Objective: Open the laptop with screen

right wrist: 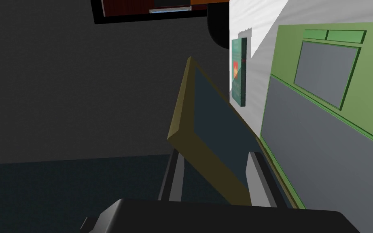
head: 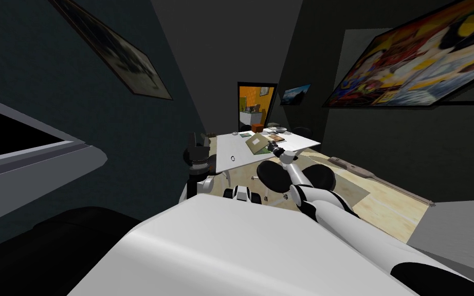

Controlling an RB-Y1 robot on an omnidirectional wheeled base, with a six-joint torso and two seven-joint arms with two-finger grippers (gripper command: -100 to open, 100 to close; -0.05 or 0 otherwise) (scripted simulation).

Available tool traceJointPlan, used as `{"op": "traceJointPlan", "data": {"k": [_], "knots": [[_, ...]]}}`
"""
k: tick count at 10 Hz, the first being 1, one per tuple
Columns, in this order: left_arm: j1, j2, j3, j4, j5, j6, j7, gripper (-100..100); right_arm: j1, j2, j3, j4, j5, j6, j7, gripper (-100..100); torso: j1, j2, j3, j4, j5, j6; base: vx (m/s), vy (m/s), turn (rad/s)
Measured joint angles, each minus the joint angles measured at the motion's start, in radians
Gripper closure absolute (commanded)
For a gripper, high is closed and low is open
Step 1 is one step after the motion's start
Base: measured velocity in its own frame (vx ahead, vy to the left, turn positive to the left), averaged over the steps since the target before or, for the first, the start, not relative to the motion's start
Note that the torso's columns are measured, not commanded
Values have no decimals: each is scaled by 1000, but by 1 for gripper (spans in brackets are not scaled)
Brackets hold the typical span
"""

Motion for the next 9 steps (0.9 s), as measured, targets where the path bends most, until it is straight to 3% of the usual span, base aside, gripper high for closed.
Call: {"op": "traceJointPlan", "data": {"k": [3, 5, 6, 7, 9], "knots": [[0, 0, 0, 0, 0, 0, 0, 0, 5, -9, 5, 17, -26, 13, -67, 100, 1, 2, 1, 0, 0, 0, 21, -58, 83], [0, 0, 0, 0, 0, 0, 0, 0, 26, -9, 25, -4, 34, -9, -21, 100, -3, 1, 0, -1, -1, 0, -13, -103, 107], [0, 0, 0, 0, 0, 0, 0, 0, 25, -7, 27, -4, 66, -12, 6, -100, 1, 0, 0, -1, 0, 2, 75, 8, -118], [0, 0, 0, 0, 0, 0, 0, 0, 41, -28, 29, -10, 84, -30, 53, -100, 4, -4, -2, -2, 1, 2, 119, 32, -81], [0, 0, 0, 0, 0, 0, 0, 0, 92, -52, 42, -81, 149, -74, 102, -100, 2, -2, -1, -2, 0, -1, 43, 18, 11]]}}
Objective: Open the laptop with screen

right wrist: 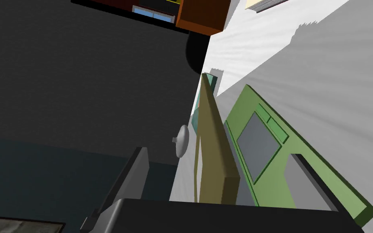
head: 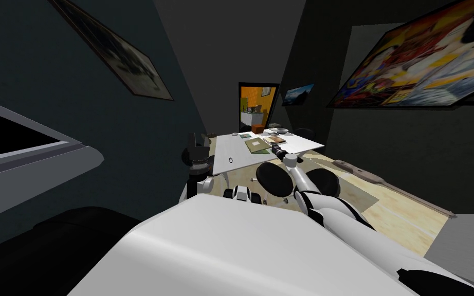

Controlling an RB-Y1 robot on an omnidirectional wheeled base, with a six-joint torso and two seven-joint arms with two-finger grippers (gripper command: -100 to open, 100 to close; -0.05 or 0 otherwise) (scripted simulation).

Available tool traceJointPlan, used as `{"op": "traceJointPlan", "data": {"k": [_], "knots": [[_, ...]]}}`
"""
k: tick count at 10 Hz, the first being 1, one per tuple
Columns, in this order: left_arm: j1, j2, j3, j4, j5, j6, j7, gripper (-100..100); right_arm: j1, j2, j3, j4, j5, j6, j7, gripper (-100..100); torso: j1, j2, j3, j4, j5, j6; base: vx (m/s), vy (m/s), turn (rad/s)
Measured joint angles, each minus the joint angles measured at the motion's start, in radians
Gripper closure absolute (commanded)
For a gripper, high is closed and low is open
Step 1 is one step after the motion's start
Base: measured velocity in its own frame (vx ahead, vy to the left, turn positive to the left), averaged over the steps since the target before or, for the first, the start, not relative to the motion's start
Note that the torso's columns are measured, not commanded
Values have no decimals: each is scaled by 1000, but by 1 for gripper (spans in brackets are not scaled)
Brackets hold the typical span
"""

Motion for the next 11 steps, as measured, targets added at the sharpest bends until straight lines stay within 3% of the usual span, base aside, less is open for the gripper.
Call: {"op": "traceJointPlan", "data": {"k": [2, 5, 7, 9, 11], "knots": [[0, 0, 0, 0, 0, 0, 0, 0, 6, -1, 3, -27, 65, -5, 52, -100, -3, 5, 4, 2, -1, 1, -9, 1, 1], [0, 0, 0, 0, 0, 0, 0, 0, 5, -1, 2, -26, 157, -5, 129, -100, -2, 1, 1, 0, -1, 1, -6, -2, -1], [0, 0, 0, 0, 0, 0, 0, 0, 3, 0, 2, -23, 212, -5, 146, -100, -2, 0, 0, 0, -1, 1, 3, 18, -17], [0, 0, 0, 0, 0, 0, 0, 0, -7, -37, 3, -33, 218, 22, 113, -100, 1, 1, 1, 1, 0, 1, -3, 81, -51], [0, 0, 0, 0, 0, 0, 0, 0, -42, -75, 2, -2, 179, 52, 119, -100, -1, 2, 1, 1, 0, 1, -8, 66, -14]]}}
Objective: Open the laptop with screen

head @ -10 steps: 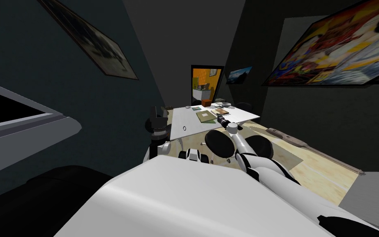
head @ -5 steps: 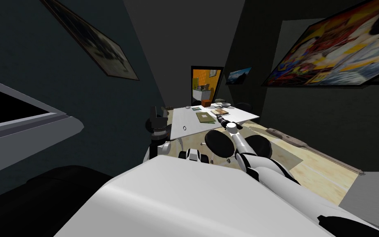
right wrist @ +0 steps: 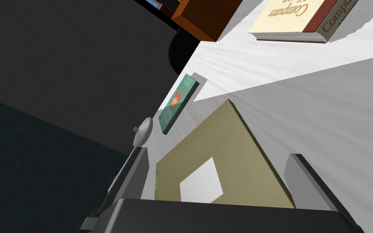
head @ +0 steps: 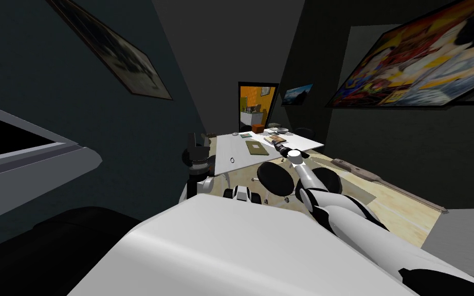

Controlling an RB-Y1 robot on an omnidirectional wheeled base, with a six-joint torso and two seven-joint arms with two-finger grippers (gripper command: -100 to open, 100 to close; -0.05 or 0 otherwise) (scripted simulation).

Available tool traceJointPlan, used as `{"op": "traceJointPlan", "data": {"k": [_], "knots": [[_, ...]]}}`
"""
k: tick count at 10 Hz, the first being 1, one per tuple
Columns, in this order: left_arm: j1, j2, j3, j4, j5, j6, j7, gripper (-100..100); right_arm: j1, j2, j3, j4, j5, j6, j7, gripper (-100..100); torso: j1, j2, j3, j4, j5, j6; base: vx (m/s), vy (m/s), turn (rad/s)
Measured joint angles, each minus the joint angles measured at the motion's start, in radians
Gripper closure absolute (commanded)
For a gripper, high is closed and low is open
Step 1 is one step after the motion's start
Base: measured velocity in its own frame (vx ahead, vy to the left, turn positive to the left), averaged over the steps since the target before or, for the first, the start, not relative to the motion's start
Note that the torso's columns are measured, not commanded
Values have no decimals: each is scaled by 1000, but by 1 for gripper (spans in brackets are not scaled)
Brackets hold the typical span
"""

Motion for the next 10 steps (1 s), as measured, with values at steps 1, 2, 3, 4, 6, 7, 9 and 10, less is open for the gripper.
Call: {"op": "traceJointPlan", "data": {"k": [1, 2, 3, 4, 6, 7, 9, 10], "knots": [[0, 0, 0, 0, 0, 0, 0, 0, -1, -6, 1, -7, 12, 7, -16, -100, -2, -1, 0, 0, -1, 0, 9, 36, -12], [0, 0, 0, 0, 0, 0, 0, 0, -2, -15, 2, -12, 15, 14, -30, -100, -3, -2, -1, 0, -1, 0, 4, 54, -44], [0, 0, 0, 0, 0, 0, 0, 0, -3, -35, 3, -23, 22, 28, -53, -100, -1, -1, -1, 0, 0, 0, -7, 62, -43], [0, 0, 0, 0, 0, 0, 0, 0, -22, -52, 2, -5, 5, 42, -53, -100, 0, -1, 0, 0, 0, 0, -4, 26, -8], [0, 0, 0, 0, 0, 0, 0, 0, -25, -54, 2, -2, 2, 45, -50, 0, -2, -1, -1, 0, -1, 0, 0, 3, 1], [0, 0, 0, 0, 0, 0, 0, 0, -25, -54, 2, -2, 2, 45, -50, 0, -2, -1, -1, 0, -1, 0, 0, 0, 0], [0, 0, 0, 0, 0, 0, 0, 0, -25, -54, 2, -2, 2, 45, -50, 0, -1, -1, -1, 0, 0, 0, 0, 0, 0], [0, 0, 0, 0, 0, 0, 0, 0, -25, -54, 2, -2, 2, 45, -50, 0, 0, -1, -1, 0, 0, 0, 0, 0, 0]]}}
